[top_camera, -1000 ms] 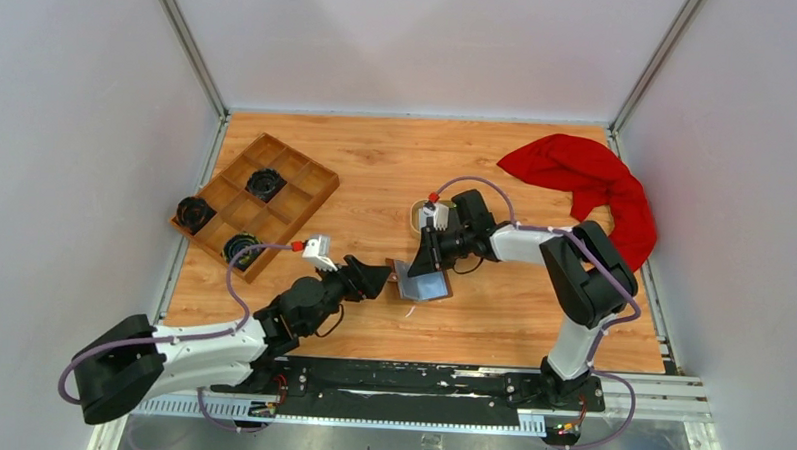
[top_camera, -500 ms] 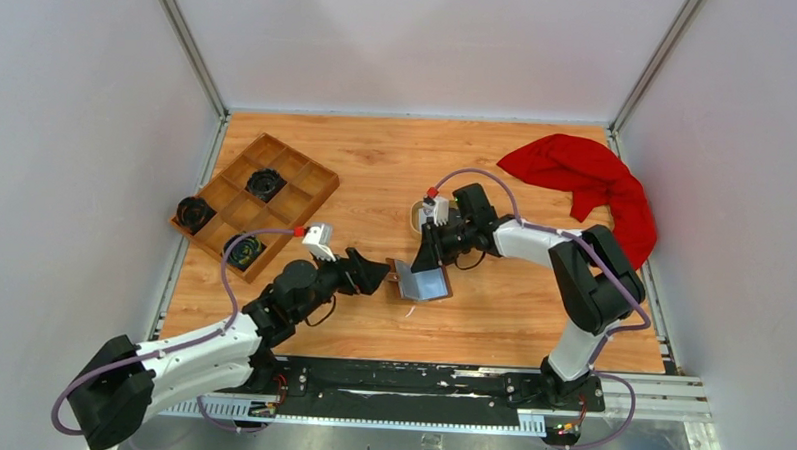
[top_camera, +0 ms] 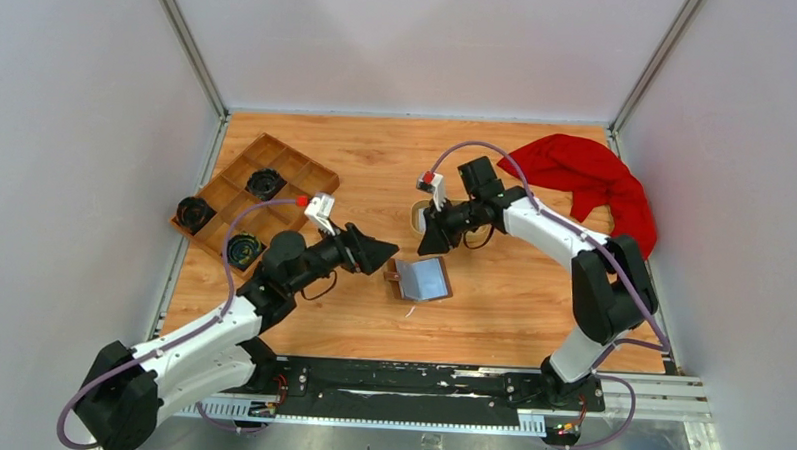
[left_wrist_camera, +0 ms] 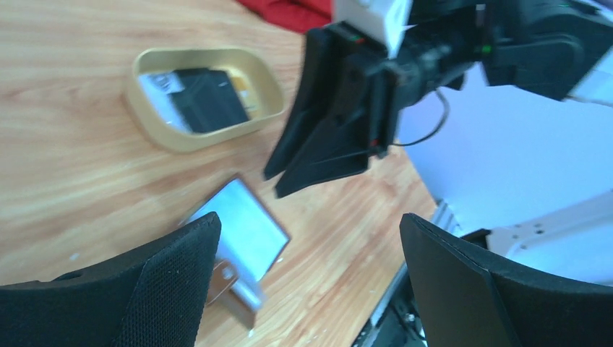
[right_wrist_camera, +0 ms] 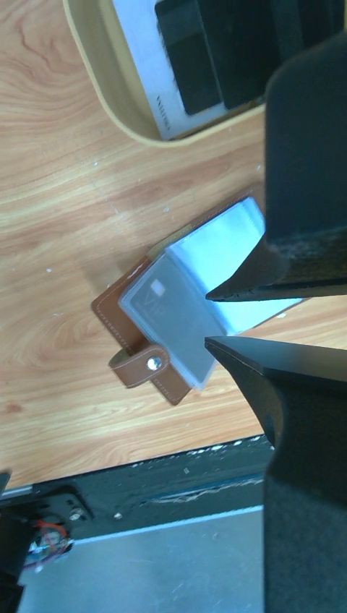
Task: Put the credit cards into the card holder
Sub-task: Turn over the card holder at the center of the board.
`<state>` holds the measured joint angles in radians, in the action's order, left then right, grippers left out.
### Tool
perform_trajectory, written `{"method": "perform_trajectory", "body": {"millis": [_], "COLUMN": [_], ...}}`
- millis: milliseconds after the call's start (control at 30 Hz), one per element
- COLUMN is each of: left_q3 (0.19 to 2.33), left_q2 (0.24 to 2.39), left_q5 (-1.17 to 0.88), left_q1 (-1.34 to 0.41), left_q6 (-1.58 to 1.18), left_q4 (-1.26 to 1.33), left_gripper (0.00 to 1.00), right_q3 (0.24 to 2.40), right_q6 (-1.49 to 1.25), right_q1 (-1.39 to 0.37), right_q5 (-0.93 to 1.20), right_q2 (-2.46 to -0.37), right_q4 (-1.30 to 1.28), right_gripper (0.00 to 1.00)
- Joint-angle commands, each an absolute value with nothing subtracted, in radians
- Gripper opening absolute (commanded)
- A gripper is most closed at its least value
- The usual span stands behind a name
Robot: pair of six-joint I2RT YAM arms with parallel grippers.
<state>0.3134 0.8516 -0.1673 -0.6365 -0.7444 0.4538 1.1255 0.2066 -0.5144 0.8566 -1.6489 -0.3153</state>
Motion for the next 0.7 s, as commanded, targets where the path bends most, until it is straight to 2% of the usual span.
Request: {"method": "perform_trajectory", "body": {"millis": [0,67,200,233,367,433,600,633,667], "left_q3": [0.434,0.475,0.557,0.579,0.629,0.616,0.611,0.612,0.612], "left_q2": [0.933,1.003,1.158,1.201,1.324,1.343,1.387,1.406,1.426], "left_q5": [-0.329,-0.364,-0.395,-0.394,-0.393,-0.372,-0.324,-0.318,-0.31], "left_q1": [-0.631,-0.632,-0.682,-0.711,-0.759,-0.762,-0.765,-0.765,-0.765], "left_q6": [-0.776,-0.812,-0.838,-0.835,-0.834,-0.826,-0.752,-0.739,-0.727], "left_q4": [0.463,0.463,0.463,0.463,0.463,0.462,0.374,0.358,0.342], "left_gripper": [0.96,0.92,0.74,0.66,0.42,0.37,0.33,0.31,0.3], "right_q3": [1.204,1.21,1.193,1.191,1.201,1.198,1.22,1.224,1.223], "right_q6": [0.389,0.407,0.408,0.409,0.409,0.418,0.489,0.504,0.527], "right_q1": [-0.468,-0.448,-0.421,-0.414,-0.352,-0.321,-0.29,-0.29,-0.289], "right_q5": [0.875,0.84,0.821,0.824,0.857,0.85,0.708,0.661,0.633], "right_q2": [-1.67,-1.656,-1.668,-1.679,-1.685,-1.664,-1.585,-1.565,-1.546], "right_q4": [-0.522,-0.531,-0.535,-0.54,-0.557,-0.556,-0.543,-0.515,-0.483], "right_gripper": [0.29,0.31,0.31,0.31,0.3,0.29,0.3,0.32,0.41]}}
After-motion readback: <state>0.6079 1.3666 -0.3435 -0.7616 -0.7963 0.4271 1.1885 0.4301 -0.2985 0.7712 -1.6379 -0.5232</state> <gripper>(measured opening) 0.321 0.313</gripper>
